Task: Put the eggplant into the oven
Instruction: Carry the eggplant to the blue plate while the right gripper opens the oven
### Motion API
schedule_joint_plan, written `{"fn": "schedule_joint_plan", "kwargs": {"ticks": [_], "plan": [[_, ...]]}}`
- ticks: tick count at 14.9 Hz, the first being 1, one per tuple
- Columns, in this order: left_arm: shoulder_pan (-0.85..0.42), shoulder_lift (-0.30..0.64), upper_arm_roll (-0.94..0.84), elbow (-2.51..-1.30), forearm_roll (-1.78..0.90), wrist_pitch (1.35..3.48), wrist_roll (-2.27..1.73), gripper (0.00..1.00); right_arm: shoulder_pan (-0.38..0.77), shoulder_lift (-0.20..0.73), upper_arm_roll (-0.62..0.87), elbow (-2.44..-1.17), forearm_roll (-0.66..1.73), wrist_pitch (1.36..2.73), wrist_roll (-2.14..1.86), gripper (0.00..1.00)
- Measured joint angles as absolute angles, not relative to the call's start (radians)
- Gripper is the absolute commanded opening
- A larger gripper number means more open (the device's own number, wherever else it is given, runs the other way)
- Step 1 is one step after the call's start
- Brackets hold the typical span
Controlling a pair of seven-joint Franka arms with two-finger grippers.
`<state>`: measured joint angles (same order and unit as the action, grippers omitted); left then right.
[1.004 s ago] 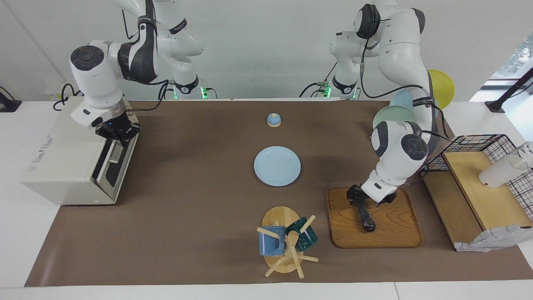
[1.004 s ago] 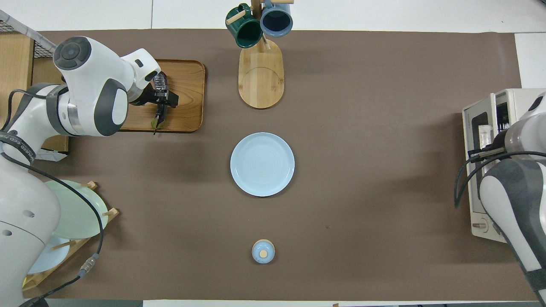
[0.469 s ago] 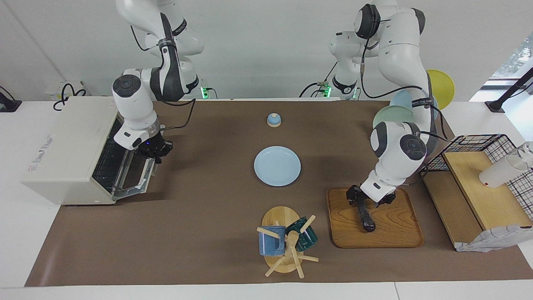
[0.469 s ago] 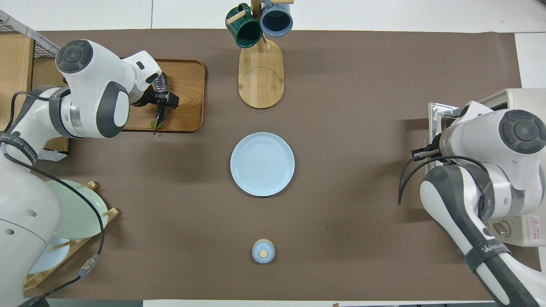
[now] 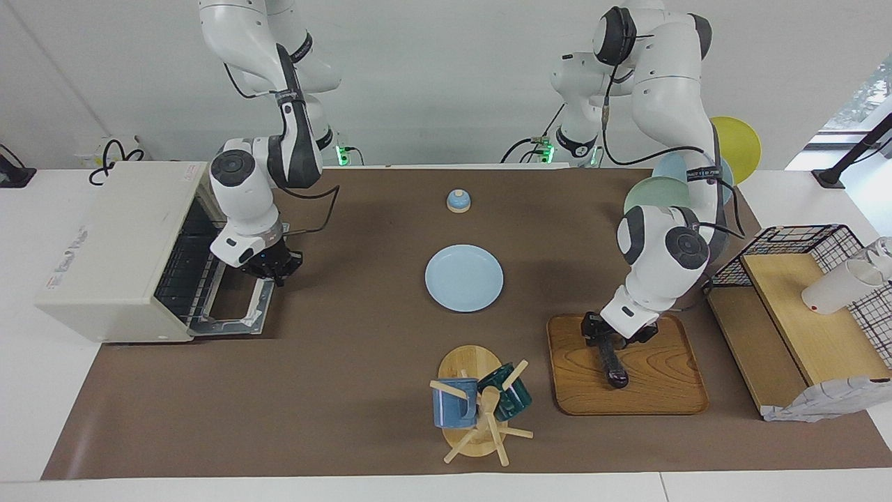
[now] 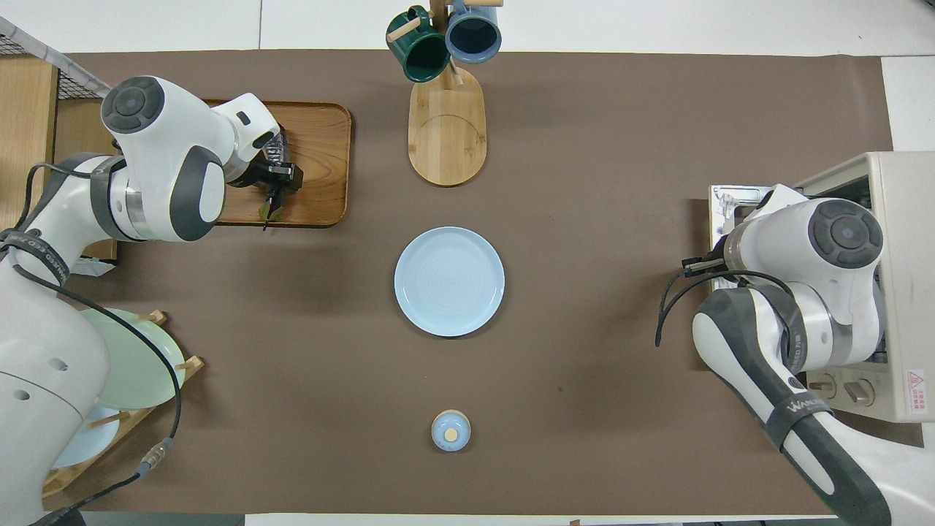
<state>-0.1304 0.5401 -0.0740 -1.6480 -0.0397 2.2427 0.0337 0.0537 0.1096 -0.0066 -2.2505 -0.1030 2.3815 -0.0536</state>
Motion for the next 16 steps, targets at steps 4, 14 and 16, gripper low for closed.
{"fn": "schedule_joint_plan", "kwargs": {"ticks": [4,14,16], "plan": [[-0.13,0.534,-0.074,-1.616,-0.055,2.202,0.033,0.0,0.067,0.124,-0.007,-2.248,-0.041,2.38,-0.047,0.0],[-0.282,0.252,-0.082,-1.65,-0.184,1.89,-0.265,0.0,0.152,0.125,-0.007,-2.198,0.016,2.347,-0.011,0.44],[-0.359,0.241,-0.084,-1.678,-0.184,1.898,-0.343,0.0,0.152,0.125,-0.007,-2.198,0.016,2.346,-0.011,0.44]]}}
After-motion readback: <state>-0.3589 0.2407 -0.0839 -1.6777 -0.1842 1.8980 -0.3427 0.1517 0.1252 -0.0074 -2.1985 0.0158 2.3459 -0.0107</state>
